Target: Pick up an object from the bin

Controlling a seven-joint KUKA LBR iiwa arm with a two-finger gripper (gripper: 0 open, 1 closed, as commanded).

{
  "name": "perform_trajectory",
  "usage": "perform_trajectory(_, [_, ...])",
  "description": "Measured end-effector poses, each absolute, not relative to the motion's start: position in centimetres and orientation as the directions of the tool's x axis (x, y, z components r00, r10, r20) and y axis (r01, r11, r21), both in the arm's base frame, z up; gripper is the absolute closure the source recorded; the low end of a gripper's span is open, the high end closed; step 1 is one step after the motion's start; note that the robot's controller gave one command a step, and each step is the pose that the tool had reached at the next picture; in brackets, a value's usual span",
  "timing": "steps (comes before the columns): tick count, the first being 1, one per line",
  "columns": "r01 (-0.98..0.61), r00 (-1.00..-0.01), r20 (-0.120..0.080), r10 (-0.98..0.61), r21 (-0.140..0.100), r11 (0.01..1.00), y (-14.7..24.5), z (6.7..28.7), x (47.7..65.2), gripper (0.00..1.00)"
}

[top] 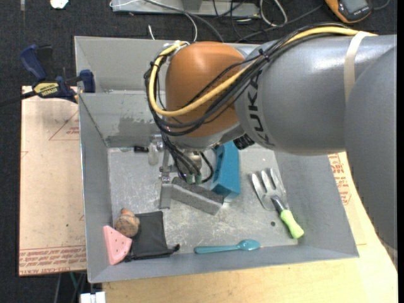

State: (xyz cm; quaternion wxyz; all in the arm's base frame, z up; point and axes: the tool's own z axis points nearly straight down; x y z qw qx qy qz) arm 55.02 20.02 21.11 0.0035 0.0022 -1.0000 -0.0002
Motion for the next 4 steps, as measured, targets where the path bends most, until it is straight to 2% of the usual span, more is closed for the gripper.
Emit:
perform_trajectory(1, [0.000, -1.000, -0.001, 0.000, 0.002, 1.000, 19.9, 21.6, 55.2, 0.00])
perform_trajectory(2, [0.042, -0.999, -0.002, 0.042, 0.004, 0.999, 22.4, 12.5, 52.7, 0.00])
perform_trajectory(3, [0.040, -0.999, -0.004, 0.040, 0.004, 0.999, 24.0, 11.4, 51.9, 0.00])
perform_trajectory(4, [0.180, -0.984, 0.002, 0.180, 0.004, 0.984, 24.4, 11.3, 51.2, 0.00])
